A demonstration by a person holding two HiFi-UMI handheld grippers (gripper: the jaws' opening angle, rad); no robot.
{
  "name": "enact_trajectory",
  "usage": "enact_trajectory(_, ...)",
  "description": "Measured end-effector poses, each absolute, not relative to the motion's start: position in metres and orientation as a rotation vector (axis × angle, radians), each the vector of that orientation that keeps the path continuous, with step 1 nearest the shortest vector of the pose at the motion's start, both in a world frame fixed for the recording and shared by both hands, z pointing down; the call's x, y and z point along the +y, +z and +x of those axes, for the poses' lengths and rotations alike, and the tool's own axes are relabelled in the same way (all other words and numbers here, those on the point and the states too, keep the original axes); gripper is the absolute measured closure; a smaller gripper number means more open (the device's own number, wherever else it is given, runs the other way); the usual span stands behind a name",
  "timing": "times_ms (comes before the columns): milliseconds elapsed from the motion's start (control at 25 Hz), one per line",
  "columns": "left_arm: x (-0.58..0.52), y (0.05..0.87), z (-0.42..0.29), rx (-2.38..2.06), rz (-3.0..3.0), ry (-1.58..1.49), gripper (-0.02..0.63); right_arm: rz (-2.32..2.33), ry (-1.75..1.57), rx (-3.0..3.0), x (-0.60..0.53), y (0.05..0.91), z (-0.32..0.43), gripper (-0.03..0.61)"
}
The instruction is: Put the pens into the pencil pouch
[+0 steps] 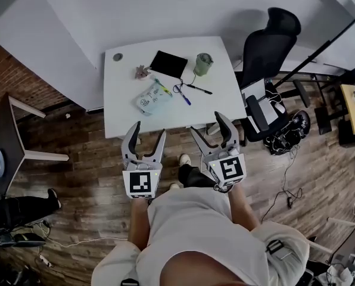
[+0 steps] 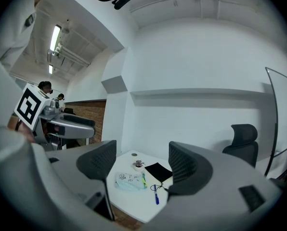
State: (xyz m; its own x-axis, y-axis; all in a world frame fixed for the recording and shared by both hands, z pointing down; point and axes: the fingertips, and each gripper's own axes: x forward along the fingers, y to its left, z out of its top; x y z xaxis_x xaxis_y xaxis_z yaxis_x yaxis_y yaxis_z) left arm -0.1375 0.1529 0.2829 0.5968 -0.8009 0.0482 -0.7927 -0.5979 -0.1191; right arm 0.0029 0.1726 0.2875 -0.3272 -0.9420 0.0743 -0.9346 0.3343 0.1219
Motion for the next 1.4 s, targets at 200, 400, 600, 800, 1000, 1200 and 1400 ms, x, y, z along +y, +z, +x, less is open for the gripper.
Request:
enact_trajectory(200,0.123,0.28,-0.123,1.405,-2.708,-0.165,0.328,1.71,-0.071,-2.486,0.139,0.286,0.018,0.244)
enact_trajectory(400,0.095,0.277,-0.107,1.438,-2.673,-0.187,0.328,1.677,-0.064,-2.518,0.107,0.287,0.036,0.244)
enact_trajectory(600,0.072,0.276,-0.095,1.491,-2.64,-0.198,0.328,1.62,-0.057,-2.557,0.082,0.289,0.046,0.244)
enact_trajectory(800,0.048,0.282,-0.089,1.522,-2.631,-0.224,0.33,1.587,-0.024,-2.57,0.056,0.299,0.051,0.244)
enact_trajectory(1000,0.025,0.293,-0.085,1.537,-2.645,-0.253,0.331,1.573,0.02,-2.566,0.033,0.311,0.054,0.244)
enact_trajectory(1200,-0.003,0.306,-0.083,1.532,-2.672,-0.277,0.334,1.566,0.041,-2.545,0.009,0.322,0.055,0.244)
enact_trajectory(1400,-0.03,0.323,-0.08,1.497,-2.719,-0.324,0.339,1.552,0.098,-2.501,-0.013,0.342,0.055,0.244)
